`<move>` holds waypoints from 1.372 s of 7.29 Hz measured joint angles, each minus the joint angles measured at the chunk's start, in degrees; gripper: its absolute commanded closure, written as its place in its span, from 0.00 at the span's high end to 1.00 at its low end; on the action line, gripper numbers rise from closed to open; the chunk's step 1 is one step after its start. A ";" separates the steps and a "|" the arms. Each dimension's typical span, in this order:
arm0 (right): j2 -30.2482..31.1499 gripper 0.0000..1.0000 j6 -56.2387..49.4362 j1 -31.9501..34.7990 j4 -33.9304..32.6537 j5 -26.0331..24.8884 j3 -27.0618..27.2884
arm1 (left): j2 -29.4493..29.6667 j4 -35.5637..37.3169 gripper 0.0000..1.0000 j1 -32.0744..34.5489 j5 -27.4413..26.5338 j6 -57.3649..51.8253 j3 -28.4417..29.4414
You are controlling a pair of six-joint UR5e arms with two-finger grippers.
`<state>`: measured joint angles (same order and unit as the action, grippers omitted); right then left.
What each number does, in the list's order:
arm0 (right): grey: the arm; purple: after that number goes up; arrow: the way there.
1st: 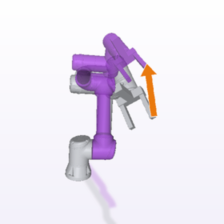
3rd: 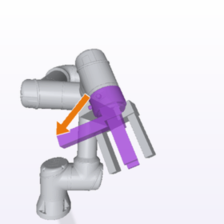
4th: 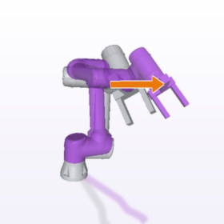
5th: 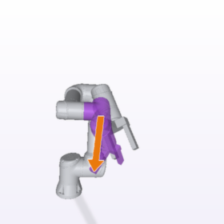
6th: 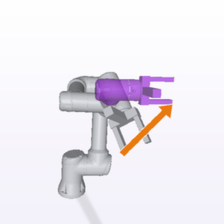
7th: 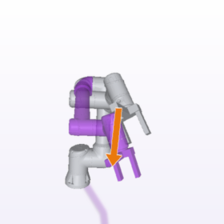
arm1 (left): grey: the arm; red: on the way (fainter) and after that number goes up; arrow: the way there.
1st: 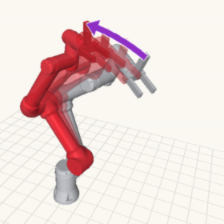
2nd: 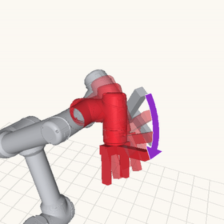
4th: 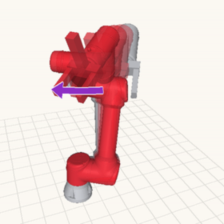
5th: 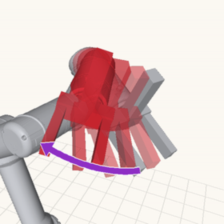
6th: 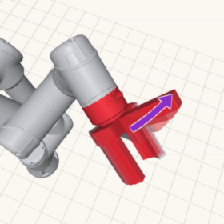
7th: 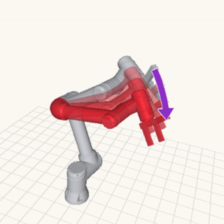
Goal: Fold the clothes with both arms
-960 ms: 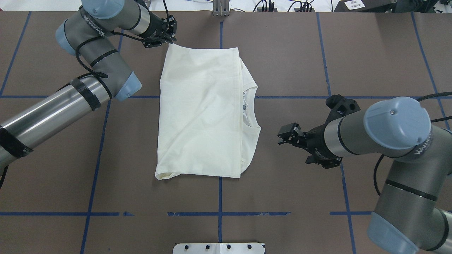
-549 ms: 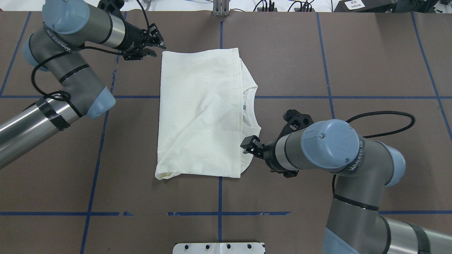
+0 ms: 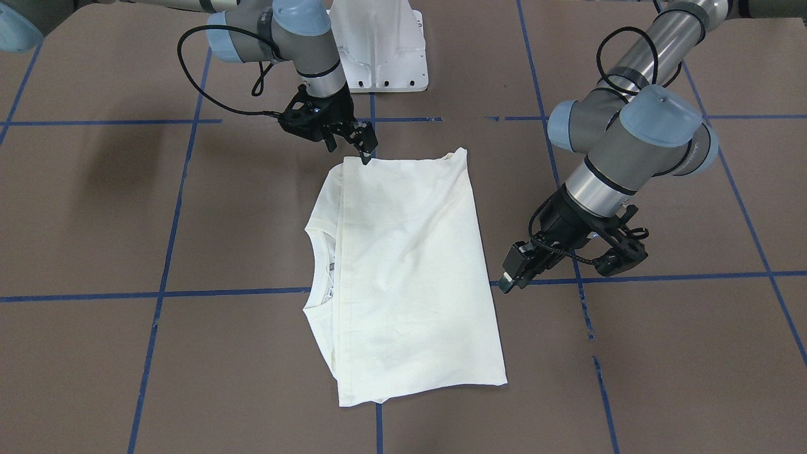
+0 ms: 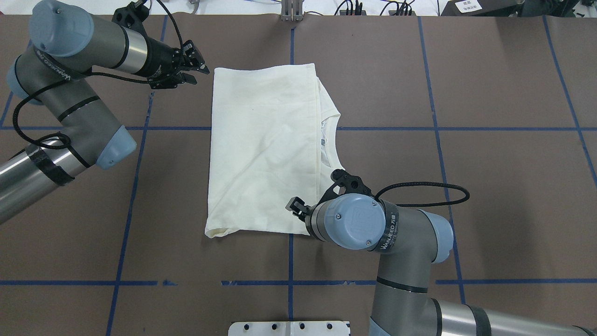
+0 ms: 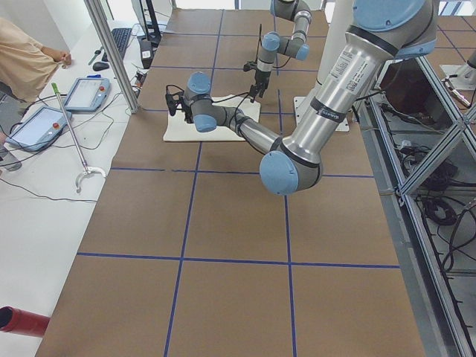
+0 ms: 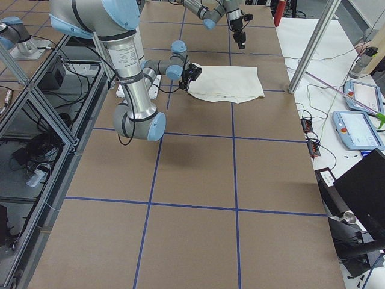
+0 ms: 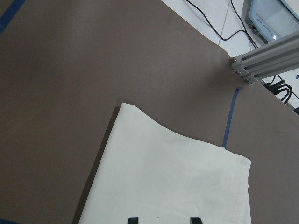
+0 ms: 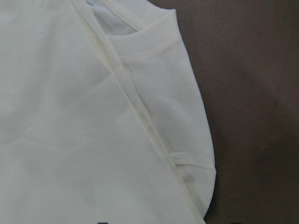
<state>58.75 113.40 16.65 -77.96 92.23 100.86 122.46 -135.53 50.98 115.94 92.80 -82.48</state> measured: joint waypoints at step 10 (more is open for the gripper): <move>3.03 0.00 -0.57 1.01 -0.59 -0.16 4.23 | -0.03 0.03 0.48 0.00 -0.01 0.10 -0.05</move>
<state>61.78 112.83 17.66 -78.54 92.07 105.08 122.43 -135.49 50.98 115.93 92.90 -82.53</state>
